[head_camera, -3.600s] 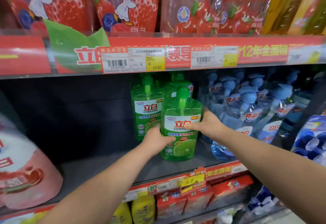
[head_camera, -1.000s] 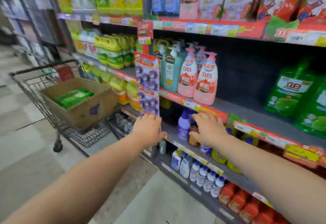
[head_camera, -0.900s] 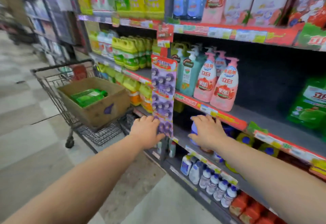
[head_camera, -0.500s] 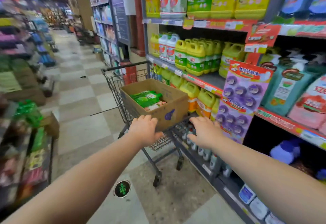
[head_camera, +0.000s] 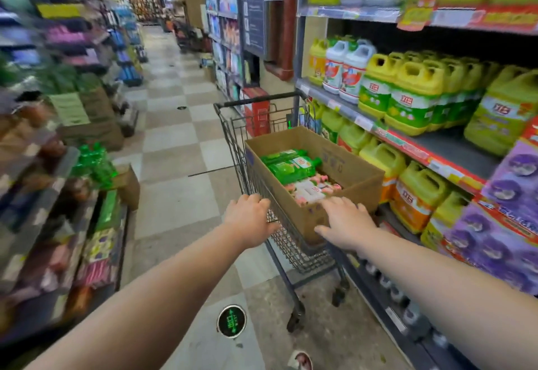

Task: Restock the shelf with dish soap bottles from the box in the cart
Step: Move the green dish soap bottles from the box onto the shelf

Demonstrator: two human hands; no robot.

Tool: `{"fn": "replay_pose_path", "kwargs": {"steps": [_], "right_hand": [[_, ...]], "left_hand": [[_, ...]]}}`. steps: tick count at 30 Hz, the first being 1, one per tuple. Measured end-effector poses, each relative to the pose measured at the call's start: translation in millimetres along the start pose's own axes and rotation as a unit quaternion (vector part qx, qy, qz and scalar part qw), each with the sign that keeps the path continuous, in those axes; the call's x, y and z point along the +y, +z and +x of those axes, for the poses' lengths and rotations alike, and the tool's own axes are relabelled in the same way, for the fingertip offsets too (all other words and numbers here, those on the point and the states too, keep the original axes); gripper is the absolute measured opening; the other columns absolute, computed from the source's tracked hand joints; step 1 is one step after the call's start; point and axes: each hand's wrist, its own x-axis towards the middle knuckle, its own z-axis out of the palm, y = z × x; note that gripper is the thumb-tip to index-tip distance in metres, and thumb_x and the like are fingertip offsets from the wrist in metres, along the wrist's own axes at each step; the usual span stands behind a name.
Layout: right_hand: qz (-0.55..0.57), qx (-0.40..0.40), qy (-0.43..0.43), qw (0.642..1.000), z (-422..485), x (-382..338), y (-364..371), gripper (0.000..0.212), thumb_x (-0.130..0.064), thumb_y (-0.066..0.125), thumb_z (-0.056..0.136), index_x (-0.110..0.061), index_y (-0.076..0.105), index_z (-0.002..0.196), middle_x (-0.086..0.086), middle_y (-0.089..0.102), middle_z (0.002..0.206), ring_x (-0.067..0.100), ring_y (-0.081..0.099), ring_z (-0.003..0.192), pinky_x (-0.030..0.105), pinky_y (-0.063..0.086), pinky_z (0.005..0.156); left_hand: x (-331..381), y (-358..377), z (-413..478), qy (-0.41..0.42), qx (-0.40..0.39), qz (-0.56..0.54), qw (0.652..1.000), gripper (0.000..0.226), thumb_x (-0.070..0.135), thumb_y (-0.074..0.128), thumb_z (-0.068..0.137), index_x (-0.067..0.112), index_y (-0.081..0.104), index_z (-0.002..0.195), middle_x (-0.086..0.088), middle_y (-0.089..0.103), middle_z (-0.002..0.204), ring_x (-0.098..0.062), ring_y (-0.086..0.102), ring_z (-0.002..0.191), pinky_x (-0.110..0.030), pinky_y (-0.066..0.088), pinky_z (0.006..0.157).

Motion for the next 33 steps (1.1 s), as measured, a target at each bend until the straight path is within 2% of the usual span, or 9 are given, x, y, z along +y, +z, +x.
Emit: {"fn": "replay_pose_path", "kwargs": {"steps": [6, 9, 11, 17, 20, 24, 27, 30, 33], "right_hand": [[0.016, -0.001, -0.016, 1.000, 129, 13, -3, 0.060, -0.051, 0.051, 0.088, -0.019, 0.039, 0.137, 0.005, 0.042, 0.143, 0.028, 0.038, 0.133, 0.049, 0.032, 0.106], [0.027, -0.013, -0.004, 1.000, 184, 28, -10, 0.052, -0.047, 0.052, 0.087, -0.019, 0.044, 0.131, 0.006, 0.046, 0.139, 0.028, 0.041, 0.130, 0.049, 0.038, 0.103], [0.036, -0.025, 0.007, 0.999, 216, 41, -13, 0.055, -0.047, 0.054, 0.087, -0.019, 0.042, 0.133, 0.005, 0.045, 0.140, 0.028, 0.041, 0.131, 0.049, 0.037, 0.104], [0.050, -0.057, 0.042, 0.996, 278, 79, -11, 0.054, -0.049, 0.052, 0.087, -0.023, 0.042, 0.133, 0.002, 0.045, 0.140, 0.027, 0.043, 0.129, 0.046, 0.036, 0.103], [0.063, -0.058, 0.067, 0.994, 295, 99, -5, 0.059, -0.050, 0.052, 0.087, -0.025, 0.038, 0.139, 0.002, 0.043, 0.143, 0.027, 0.043, 0.130, 0.045, 0.037, 0.102], [0.104, -0.074, 0.142, 0.982, 309, 123, 15, 0.058, -0.051, 0.052, 0.088, -0.018, 0.041, 0.134, 0.007, 0.046, 0.138, 0.029, 0.048, 0.124, 0.042, 0.045, 0.097], [0.138, -0.097, 0.206, 0.964, 319, 138, 31, 0.058, -0.045, 0.056, 0.086, -0.016, 0.041, 0.134, 0.010, 0.045, 0.136, 0.030, 0.049, 0.123, 0.039, 0.045, 0.098], [0.172, -0.123, 0.284, 0.935, 332, 144, 47, 0.060, -0.041, 0.059, 0.085, -0.016, 0.039, 0.136, 0.011, 0.045, 0.136, 0.029, 0.049, 0.124, 0.035, 0.043, 0.099], [0.216, -0.142, 0.355, 0.898, 348, 144, 69, 0.063, -0.040, 0.060, 0.086, -0.015, 0.036, 0.138, 0.013, 0.044, 0.137, 0.030, 0.049, 0.125, 0.034, 0.044, 0.099]], "left_hand": [[-39, -3, 116, -0.011, -0.009, 0.011, 1.000, 0.056, 0.057, 0.047, 0.085, 0.017, 0.047, 0.123, -0.007, 0.050, 0.124, -0.030, 0.046, 0.118, -0.042, 0.039, 0.097], [-49, -8, 173, -0.008, -0.001, 0.005, 1.000, 0.053, 0.056, 0.048, 0.084, 0.017, 0.049, 0.120, -0.006, 0.051, 0.125, -0.028, 0.047, 0.117, -0.041, 0.039, 0.096], [-52, -8, 208, -0.007, 0.004, -0.002, 1.000, 0.053, 0.056, 0.049, 0.084, 0.018, 0.049, 0.121, -0.006, 0.050, 0.128, -0.028, 0.047, 0.119, -0.041, 0.039, 0.097], [-47, 10, 285, 0.016, -0.039, 0.000, 0.999, 0.062, 0.066, 0.046, 0.079, 0.019, 0.051, 0.119, -0.006, 0.054, 0.123, -0.028, 0.048, 0.116, -0.041, 0.041, 0.096], [-37, 24, 323, 0.053, -0.055, 0.001, 0.997, 0.063, 0.066, 0.044, 0.081, 0.019, 0.049, 0.123, -0.006, 0.052, 0.126, -0.028, 0.047, 0.118, -0.042, 0.039, 0.097], [-19, 48, 377, 0.133, -0.097, 0.011, 0.986, 0.061, 0.061, 0.044, 0.085, 0.018, 0.044, 0.129, -0.008, 0.047, 0.132, -0.029, 0.043, 0.122, -0.043, 0.038, 0.098], [-8, 67, 416, 0.192, -0.134, 0.019, 0.972, 0.062, 0.058, 0.045, 0.086, 0.017, 0.040, 0.132, -0.010, 0.045, 0.134, -0.031, 0.040, 0.124, -0.045, 0.037, 0.101], [-2, 86, 451, 0.249, -0.191, 0.019, 0.949, 0.066, 0.056, 0.043, 0.088, 0.015, 0.035, 0.138, -0.011, 0.041, 0.139, -0.031, 0.039, 0.127, -0.045, 0.037, 0.103], [0, 106, 482, 0.306, -0.206, 0.018, 0.929, 0.062, 0.054, 0.044, 0.088, 0.014, 0.039, 0.135, -0.012, 0.045, 0.135, -0.031, 0.043, 0.123, -0.042, 0.040, 0.100]]}}
